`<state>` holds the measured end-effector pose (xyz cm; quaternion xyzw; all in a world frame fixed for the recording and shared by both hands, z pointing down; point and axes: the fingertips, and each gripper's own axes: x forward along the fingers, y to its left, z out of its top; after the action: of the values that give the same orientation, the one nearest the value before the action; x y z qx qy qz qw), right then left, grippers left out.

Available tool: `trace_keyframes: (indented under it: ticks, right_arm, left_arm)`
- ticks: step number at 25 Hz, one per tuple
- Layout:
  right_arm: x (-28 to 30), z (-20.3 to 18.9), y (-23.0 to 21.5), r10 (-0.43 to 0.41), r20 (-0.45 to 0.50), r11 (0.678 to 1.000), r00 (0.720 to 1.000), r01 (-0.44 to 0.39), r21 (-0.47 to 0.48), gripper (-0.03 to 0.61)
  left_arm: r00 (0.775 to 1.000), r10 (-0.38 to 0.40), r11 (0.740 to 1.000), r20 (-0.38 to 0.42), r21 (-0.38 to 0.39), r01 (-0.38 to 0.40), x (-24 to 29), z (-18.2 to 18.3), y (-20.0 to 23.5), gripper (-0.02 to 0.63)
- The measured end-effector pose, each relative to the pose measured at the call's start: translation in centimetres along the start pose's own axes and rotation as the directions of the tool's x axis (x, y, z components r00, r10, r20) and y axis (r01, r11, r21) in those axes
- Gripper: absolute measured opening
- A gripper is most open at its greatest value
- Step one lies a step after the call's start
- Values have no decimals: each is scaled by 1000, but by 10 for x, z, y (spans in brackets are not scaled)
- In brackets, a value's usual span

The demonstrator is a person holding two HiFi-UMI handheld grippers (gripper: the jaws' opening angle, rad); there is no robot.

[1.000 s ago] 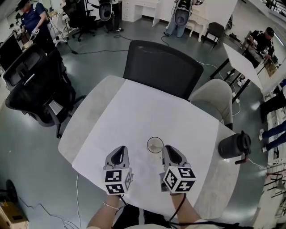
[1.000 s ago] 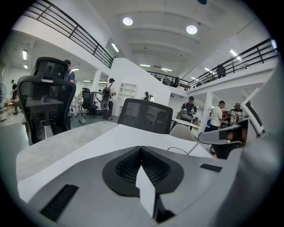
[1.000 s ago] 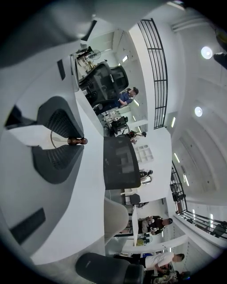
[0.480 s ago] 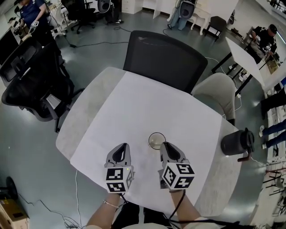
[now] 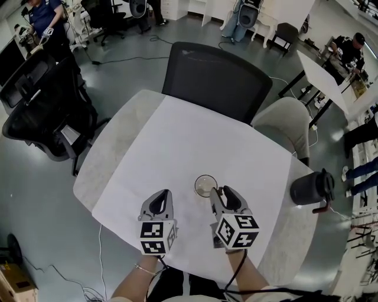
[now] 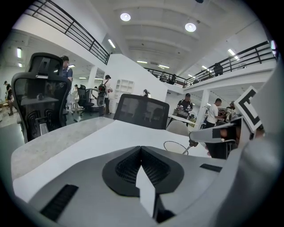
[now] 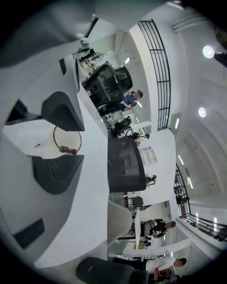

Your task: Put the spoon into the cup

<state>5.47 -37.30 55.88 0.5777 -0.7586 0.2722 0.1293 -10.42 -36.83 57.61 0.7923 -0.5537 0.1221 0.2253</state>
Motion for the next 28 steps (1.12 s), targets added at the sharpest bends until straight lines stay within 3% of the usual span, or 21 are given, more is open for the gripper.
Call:
trace_keyframes:
  ticks: [4,7,11,14,28]
  right_arm:
    - [-16,10,-9,-33,33,999,999,33,2,163]
    - [-32,31,-16,-66,100,998,993,65,11,154]
    - [-69,39,-38,-158,149,987,976,160,0,48]
    - [-85,34,-52,-197,130,980,972,200,-12,32]
    - [-114,50,-52,-190,183,979,965,200,-39,31]
  left_arm:
    - [1000,-2,1000,12,7,2,-7,7,-3,18]
    - [998,17,1000,65,-15,-16,-12,26,2,18]
    - [995,34,999,89,-40,-30,-25,39,-2,18]
    - [995,49,999,81,-25,-47,-28,38,-4,18]
    - [991,4,1000,135,26,-8,-44,57,-53,18]
